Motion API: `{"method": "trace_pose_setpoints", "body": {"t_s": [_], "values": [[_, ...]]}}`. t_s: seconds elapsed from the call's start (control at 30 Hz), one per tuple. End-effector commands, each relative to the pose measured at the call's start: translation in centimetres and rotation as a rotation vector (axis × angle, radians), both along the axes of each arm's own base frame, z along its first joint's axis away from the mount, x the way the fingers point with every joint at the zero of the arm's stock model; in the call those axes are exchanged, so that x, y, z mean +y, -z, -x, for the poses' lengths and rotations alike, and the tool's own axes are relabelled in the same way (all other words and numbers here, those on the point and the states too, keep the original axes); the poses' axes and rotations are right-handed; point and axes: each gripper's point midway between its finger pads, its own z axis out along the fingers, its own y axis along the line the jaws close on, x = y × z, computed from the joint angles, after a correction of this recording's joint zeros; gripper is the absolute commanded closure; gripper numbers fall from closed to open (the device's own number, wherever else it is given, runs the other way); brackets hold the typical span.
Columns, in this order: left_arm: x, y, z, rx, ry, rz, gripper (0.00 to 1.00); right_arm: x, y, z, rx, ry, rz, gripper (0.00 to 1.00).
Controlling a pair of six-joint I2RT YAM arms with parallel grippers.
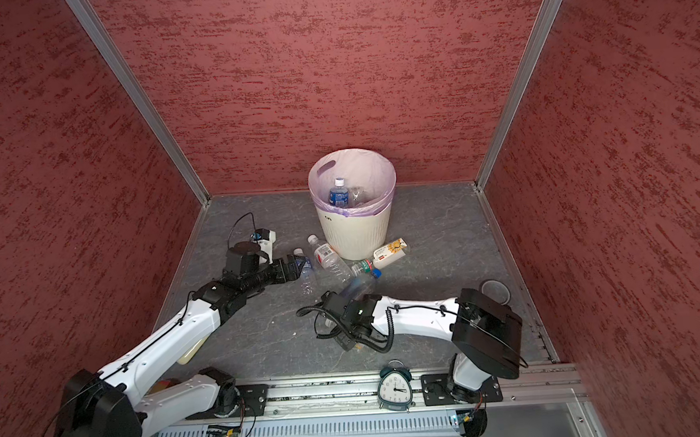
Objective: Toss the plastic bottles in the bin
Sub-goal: 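Lower the right gripper onto the white-capped bottle with orange-trimmed label, then close the right gripper on the bottle and lift it toward the bin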
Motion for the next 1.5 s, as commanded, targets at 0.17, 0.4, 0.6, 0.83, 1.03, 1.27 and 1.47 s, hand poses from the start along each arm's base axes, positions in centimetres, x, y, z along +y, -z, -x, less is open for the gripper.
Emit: {"method": "trace_pose_setpoints", "body": {"t_s": [0.17,0.4,0.6,0.83,1.03,1.27,1.47], "values": [[0.1,0.1,0.0,0.007,-0.004,0.017,0.01,0.4,0.0,-0.3,-0.024,-0.029,0.036,0.40],[0.5,0.0,0.2,0.005,-0.012,0.012,0.00,0.5,-1.2,-0.5,-0.052,-0.036,0.031,0.53],[0.7,0.4,0.5,0.017,-0.019,0.005,0.00,1.1,-3.4,-0.4,-0.092,-0.043,-0.015,0.54],[1.2,1.2,1.0,0.035,-0.026,-0.010,0.01,1.3,-7.1,-0.7,-0.159,-0.024,-0.116,0.57],[1.1,2.1,1.6,0.061,-0.012,-0.010,0.00,0.8,-9.8,-1.6,-0.248,0.028,-0.204,0.56],[-0.8,2.3,2.9,0.043,0.071,-0.018,0.01,-0.9,-12.8,-3.4,-0.388,0.149,-0.288,0.56],[-3.2,2.6,4.3,0.030,0.147,-0.048,0.01,-2.8,-15.3,-4.4,-0.483,0.262,-0.374,0.55]]}}
